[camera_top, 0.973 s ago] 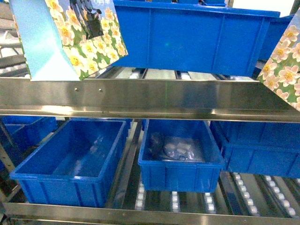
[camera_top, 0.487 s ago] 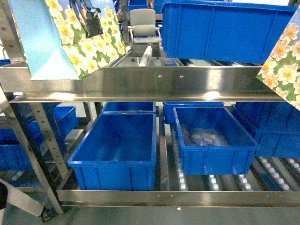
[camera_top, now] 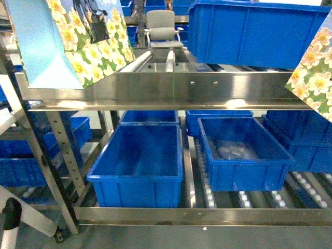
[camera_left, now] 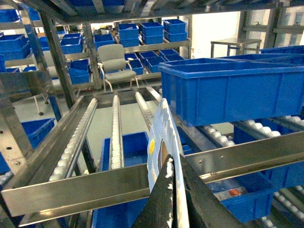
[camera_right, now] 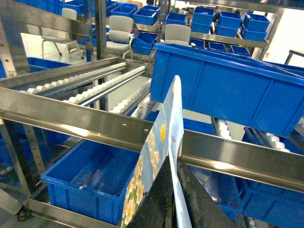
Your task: Move flower gift bag to table near conveyor
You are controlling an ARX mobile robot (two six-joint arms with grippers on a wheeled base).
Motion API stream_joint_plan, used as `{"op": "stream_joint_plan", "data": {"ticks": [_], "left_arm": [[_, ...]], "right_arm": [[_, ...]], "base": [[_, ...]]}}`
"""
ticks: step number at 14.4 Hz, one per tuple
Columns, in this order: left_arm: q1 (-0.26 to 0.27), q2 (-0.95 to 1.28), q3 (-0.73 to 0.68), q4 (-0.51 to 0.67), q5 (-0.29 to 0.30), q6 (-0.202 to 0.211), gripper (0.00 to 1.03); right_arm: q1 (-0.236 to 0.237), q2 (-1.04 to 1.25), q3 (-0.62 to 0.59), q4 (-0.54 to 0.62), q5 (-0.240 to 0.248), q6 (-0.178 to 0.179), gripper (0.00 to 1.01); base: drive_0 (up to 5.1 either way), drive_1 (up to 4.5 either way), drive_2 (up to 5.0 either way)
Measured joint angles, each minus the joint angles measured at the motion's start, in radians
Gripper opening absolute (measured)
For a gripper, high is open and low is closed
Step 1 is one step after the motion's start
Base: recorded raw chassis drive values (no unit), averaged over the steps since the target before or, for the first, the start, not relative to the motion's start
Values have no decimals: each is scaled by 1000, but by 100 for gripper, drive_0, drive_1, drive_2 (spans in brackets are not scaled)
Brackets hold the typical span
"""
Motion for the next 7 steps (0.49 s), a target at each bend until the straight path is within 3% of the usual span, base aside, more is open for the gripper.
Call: {"op": "stream_joint_plan", "data": {"ticks": [7], "left_arm": [[0, -1, 0, 0, 0, 0, 2]], "right_arm": [[0, 0, 0, 0, 0, 0, 2]], "base": [[-330, 178, 526]]}}
